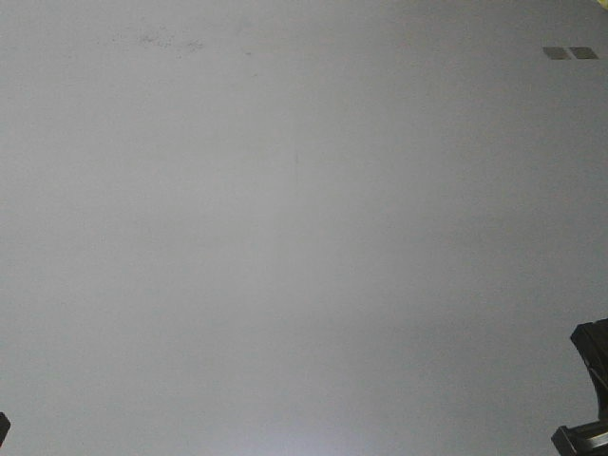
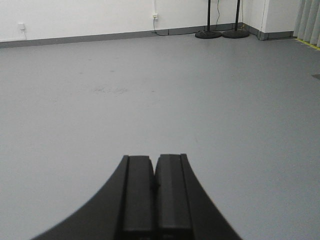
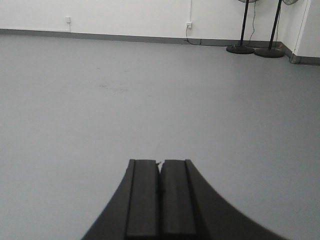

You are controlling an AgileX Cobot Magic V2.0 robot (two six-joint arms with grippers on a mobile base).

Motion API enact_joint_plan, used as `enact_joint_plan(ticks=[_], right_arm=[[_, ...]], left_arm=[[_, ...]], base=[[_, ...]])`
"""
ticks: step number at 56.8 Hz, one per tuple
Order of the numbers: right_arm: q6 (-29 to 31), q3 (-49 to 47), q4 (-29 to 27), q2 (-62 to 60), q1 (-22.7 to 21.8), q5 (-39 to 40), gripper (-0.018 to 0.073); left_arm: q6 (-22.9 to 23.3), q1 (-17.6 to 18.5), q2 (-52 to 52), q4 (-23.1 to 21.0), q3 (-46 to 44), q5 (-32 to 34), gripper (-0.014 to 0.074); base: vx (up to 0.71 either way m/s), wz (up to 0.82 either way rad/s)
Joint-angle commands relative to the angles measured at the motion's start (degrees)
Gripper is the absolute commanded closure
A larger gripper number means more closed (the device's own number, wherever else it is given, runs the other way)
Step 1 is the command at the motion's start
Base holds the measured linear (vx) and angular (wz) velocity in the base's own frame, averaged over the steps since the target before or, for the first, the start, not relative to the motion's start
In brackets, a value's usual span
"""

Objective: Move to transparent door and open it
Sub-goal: 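Drive the base forward across the grey floor toward the wooden platform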

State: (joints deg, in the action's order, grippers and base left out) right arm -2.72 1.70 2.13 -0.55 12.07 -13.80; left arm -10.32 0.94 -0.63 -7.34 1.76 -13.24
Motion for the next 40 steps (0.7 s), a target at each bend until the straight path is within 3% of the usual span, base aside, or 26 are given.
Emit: enact_joint_plan(ticks=[1, 40], right_arm=[[0.1, 0.3, 0.3, -0.9, -0.2, 4.9, 0.0564], [0.1, 0.3, 0.3, -0.9, -0.2, 4.9, 0.0564]], left_arm=[[0.2, 0.3, -0.8, -0.4, 0.5, 4.4, 0.0594], [0.2, 0.3, -0.8, -0.4, 0.5, 4.4, 0.0594]], base=[[0.00, -0.01], [0.00, -0.01]])
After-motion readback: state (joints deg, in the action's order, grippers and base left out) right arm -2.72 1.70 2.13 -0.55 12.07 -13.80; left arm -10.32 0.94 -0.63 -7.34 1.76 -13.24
